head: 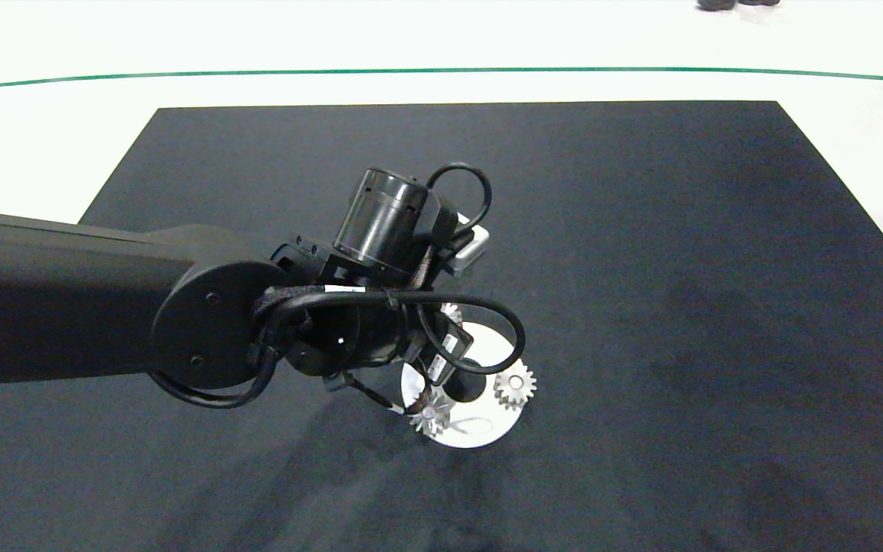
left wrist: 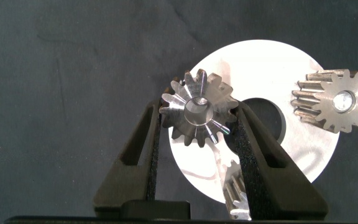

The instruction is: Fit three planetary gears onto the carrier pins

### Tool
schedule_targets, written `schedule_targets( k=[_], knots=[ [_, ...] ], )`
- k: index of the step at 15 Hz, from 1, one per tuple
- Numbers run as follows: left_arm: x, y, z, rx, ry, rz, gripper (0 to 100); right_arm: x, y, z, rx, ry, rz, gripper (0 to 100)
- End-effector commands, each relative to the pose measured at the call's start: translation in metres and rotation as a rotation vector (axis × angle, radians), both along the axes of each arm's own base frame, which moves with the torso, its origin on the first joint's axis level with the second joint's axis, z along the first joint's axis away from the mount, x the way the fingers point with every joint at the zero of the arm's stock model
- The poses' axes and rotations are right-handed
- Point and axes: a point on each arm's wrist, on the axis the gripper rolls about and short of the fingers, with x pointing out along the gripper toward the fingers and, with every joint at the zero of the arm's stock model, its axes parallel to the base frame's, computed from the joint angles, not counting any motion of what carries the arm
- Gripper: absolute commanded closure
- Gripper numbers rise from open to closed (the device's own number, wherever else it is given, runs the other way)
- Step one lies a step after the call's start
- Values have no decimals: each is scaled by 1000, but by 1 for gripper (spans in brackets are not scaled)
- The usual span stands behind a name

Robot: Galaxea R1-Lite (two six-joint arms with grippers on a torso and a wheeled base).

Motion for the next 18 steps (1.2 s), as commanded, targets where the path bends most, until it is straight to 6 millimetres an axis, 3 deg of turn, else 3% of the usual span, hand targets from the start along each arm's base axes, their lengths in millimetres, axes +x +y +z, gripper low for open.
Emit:
schedule_targets(
  k=[1, 18],
  knots=[
    [1, -1, 0, 2, -2, 1, 81, 0, 0, 0, -3, 3, -2, 0],
    [0, -2, -3, 7, 6, -2, 81, 1, 1, -1, -8, 7, -2, 0]
  ],
)
